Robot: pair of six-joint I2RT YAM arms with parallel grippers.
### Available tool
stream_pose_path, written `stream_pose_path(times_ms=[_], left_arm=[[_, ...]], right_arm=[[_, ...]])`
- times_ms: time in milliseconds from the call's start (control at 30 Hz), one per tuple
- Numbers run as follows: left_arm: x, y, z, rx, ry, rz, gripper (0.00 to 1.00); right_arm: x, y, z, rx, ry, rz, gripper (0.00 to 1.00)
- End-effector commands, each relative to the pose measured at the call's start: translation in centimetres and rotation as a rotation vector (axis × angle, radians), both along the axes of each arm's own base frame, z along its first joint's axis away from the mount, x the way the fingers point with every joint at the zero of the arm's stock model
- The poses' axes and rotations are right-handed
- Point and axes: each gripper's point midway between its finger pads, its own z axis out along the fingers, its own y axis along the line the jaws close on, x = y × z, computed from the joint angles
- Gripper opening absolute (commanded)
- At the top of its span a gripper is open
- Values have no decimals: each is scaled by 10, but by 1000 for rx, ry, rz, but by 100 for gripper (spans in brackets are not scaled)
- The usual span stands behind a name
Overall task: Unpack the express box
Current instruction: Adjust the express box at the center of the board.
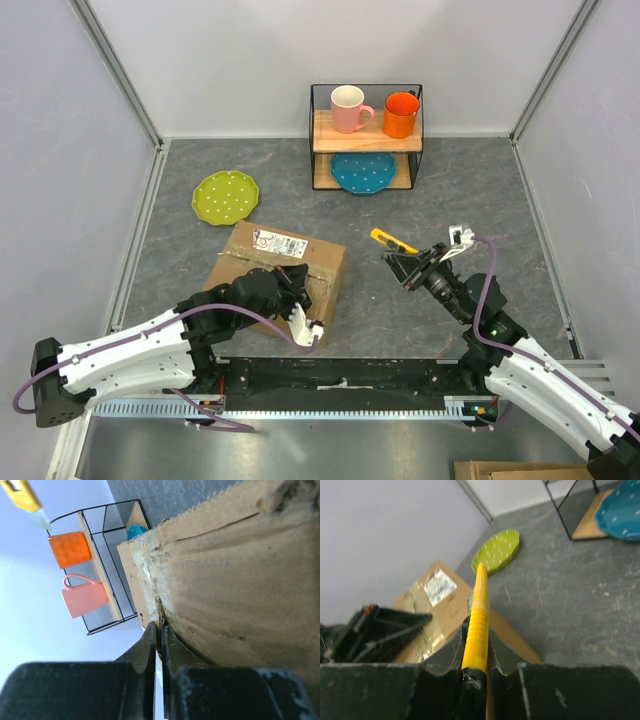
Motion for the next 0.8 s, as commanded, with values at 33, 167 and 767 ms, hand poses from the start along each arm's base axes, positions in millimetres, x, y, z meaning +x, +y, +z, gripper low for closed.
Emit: stream_pose_path(times_ms=[33,167,767], left_arm=[[-2,-11,38,-115,-43,-33,2],[-15,-10,46,-160,4,-75,2],[-43,-2,51,-274,219,-83,2]], right_arm=[[-30,17,-11,-251,-76,212,0],[-37,26,1,-361,-143,301,0],[-95,60,17,-787,-244,640,0]])
